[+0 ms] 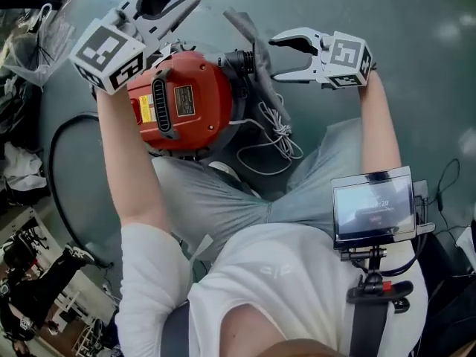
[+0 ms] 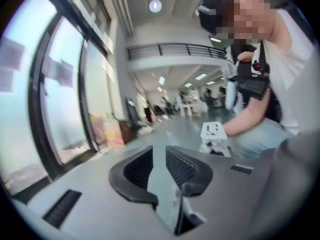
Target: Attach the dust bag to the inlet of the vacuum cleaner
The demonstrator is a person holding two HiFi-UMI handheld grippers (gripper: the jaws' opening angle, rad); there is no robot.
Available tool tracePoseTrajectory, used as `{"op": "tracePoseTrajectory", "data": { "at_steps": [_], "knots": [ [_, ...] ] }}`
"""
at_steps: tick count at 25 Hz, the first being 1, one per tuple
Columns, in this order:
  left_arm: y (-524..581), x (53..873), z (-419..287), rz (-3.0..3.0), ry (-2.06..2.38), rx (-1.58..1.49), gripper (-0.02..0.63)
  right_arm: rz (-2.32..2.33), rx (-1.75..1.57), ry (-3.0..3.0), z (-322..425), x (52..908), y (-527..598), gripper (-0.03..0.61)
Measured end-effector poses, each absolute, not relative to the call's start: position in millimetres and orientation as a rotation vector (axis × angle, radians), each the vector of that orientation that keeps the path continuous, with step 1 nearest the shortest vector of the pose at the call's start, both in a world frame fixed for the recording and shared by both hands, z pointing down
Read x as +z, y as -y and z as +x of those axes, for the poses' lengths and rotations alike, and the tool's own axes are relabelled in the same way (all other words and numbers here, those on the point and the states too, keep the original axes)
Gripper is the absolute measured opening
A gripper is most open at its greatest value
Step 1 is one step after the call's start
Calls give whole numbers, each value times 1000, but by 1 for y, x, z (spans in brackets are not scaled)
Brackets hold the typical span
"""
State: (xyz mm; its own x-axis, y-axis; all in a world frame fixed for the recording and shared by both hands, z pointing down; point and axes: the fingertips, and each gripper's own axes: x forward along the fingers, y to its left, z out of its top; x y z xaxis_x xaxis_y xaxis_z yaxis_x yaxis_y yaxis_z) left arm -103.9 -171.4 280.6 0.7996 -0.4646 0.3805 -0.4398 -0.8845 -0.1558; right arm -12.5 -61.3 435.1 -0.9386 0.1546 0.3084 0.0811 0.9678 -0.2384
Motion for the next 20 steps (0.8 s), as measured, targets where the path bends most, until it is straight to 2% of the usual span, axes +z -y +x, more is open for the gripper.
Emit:
{"op": "tracePoseTrajectory", "data": {
  "at_steps": [2, 4, 10, 20],
  "knots": [
    [165, 226, -112, -2739, -1053, -310, 78, -219, 312, 2801, -28, 429, 56, 313],
    [149, 205, -109, -2625, -1137, -165, 78, -190, 257, 2811, -35, 422, 53, 313],
    [154, 236, -87, -2617, -1099, -212, 78, -230, 121, 2786, -45, 419, 50, 312],
    [141, 234, -73, -2695, -1021, -189, 78, -176, 29, 2752, -54, 408, 49, 313]
  ]
}}
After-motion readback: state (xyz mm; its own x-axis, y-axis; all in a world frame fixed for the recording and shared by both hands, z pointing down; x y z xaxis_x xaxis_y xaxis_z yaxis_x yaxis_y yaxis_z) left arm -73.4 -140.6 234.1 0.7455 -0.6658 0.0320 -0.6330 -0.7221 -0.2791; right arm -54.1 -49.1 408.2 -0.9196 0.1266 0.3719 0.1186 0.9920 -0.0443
